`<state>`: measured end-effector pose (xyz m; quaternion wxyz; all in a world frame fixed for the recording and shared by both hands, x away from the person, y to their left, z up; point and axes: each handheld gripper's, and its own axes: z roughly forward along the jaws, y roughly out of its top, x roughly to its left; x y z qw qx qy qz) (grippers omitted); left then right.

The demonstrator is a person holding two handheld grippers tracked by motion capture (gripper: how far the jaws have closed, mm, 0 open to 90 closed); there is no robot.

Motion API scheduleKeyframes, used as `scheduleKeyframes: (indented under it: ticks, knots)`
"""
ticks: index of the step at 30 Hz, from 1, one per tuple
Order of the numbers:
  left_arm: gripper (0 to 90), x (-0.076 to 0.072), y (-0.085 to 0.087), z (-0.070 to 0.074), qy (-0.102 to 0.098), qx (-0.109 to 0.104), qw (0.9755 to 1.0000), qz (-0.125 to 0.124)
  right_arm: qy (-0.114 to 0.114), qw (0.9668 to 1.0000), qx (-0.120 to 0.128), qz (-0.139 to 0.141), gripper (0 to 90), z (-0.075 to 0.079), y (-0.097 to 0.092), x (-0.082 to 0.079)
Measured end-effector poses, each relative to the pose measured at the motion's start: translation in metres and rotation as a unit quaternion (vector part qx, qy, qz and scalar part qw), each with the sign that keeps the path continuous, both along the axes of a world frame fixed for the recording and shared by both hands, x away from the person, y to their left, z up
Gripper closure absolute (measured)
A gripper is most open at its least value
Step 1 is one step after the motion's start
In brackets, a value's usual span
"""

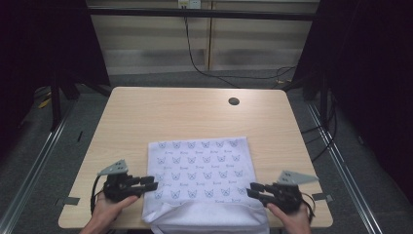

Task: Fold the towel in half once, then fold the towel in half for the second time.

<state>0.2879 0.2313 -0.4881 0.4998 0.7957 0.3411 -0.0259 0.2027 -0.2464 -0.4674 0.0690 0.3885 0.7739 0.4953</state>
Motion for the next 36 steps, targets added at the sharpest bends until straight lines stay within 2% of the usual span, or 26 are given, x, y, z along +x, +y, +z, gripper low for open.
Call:
scheduleKeyframes:
  ticks: [1, 2, 3, 5, 6, 7, 8, 9, 11, 13, 14, 15, 19, 20, 22, 25, 26, 28, 29, 31, 33, 35, 36]
  knots:
    - [64.1, 0.011, -0.002, -0.003, 0.013, 0.002, 0.9999, 0.003, -0.003, 0.9999, -0.014, 0.002, 68.7, -0.003, 0.004, 0.013]
    - [64.0, 0.019, -0.005, -0.003, -0.005, 0.021, 0.9997, 0.013, 0.005, 0.9996, -0.027, 0.003, 66.8, -0.006, 0.008, 0.028]
    - [64.0, 0.027, -0.007, -0.005, -0.014, 0.027, 0.9994, 0.018, 0.017, 0.9994, -0.03, 0.005, 66.1, -0.01, 0.01, 0.042]
    - [63.9, 0.04, -0.009, -0.011, -0.004, 0.033, 0.9988, 0.036, 0.021, 0.9984, -0.053, 0.001, 66.2, -0.017, 0.014, 0.065]
    - [63.6, 0.045, -0.012, -0.014, 0.001, 0.039, 0.9987, 0.033, 0.03, 0.9983, -0.05, 0.0, 66.1, -0.021, 0.016, 0.076]
    - [63.7, 0.048, -0.014, -0.017, -0.002, 0.054, 0.9981, 0.032, 0.033, 0.998, -0.054, -0.001, 66.1, -0.025, 0.017, 0.084]
    - [63.6, 0.051, -0.015, -0.021, 0.002, 0.062, 0.9975, 0.034, 0.037, 0.9972, -0.065, -0.008, 66.0, -0.029, 0.019, 0.09]
    - [64.4, 0.052, -0.013, -0.023, 0.007, 0.048, 0.9982, 0.035, 0.043, 0.9965, -0.071, -0.012, 65.8, -0.032, 0.02, 0.094]
    - [64.6, 0.049, -0.013, -0.022, 0.003, 0.056, 0.9979, 0.032, 0.052, 0.9961, -0.069, -0.016, 65.6, -0.039, 0.021, 0.096]
    - [64.9, 0.042, -0.012, -0.021, -0.003, 0.064, 0.9978, 0.02, 0.052, 0.9959, -0.073, -0.015, 66.4, -0.038, 0.022, 0.089]
    - [65.9, 0.037, -0.011, -0.022, -0.003, 0.059, 0.9981, 0.019, 0.052, 0.9955, -0.078, -0.011, 66.5, -0.037, 0.022, 0.085]
    - [66.2, 0.032, -0.009, -0.022, 0.003, 0.056, 0.9982, 0.019, 0.054, 0.9953, -0.08, -0.008, 66.5, -0.037, 0.023, 0.079]
    - [66.9, 0.013, -0.006, -0.02, 0.0, 0.064, 0.998, 0.002, 0.062, 0.9961, -0.063, 0.002, 68.0, -0.038, 0.019, 0.05]
    - [67.0, 0.008, -0.006, -0.019, -0.003, 0.069, 0.9976, 0.0, 0.063, 0.9959, -0.065, 0.006, 68.2, -0.037, 0.019, 0.043]
    - [67.0, 0.0, -0.004, -0.019, 0.004, 0.067, 0.9977, -0.006, 0.063, 0.9955, -0.071, 0.009, 68.9, -0.036, 0.02, 0.031]
    - [65.6, -0.007, -0.002, -0.017, 0.007, 0.066, 0.9976, -0.019, 0.068, 0.9949, -0.073, 0.016, 67.1, -0.034, 0.021, 0.021]
    - [63.6, -0.005, -0.001, -0.016, 0.006, 0.067, 0.9975, -0.021, 0.064, 0.9951, -0.072, 0.019, 64.7, -0.033, 0.02, 0.022]
    - [62.3, 0.0, 0.0, -0.014, -0.002, 0.054, 0.9984, -0.015, 0.053, 0.9965, -0.063, 0.01, 63.0, -0.029, 0.017, 0.028]
    - [62.0, 0.004, 0.002, -0.011, 0.002, 0.05, 0.9987, -0.006, 0.046, 0.9972, -0.058, 0.003, 62.1, -0.025, 0.014, 0.033]
    - [60.5, 0.014, 0.005, -0.007, -0.009, 0.045, 0.9989, 0.014, 0.031, 0.9982, -0.049, -0.017, 60.1, -0.017, 0.008, 0.046]
    - [59.0, 0.025, 0.009, -0.003, -0.012, 0.041, 0.9985, 0.034, 0.017, 0.9986, -0.038, -0.034, 57.6, -0.01, 0.003, 0.061]
    - [55.8, 0.037, 0.013, -0.001, -0.013, 0.033, 0.9979, 0.054, 0.011, 0.9978, -0.045, -0.048, 55.0, -0.007, 0.001, 0.077]
    - [54.9, 0.044, 0.015, -0.001, -0.012, 0.036, 0.9973, 0.063, 0.012, 0.9972, -0.049, -0.055, 52.7, -0.007, 0.0, 0.084]
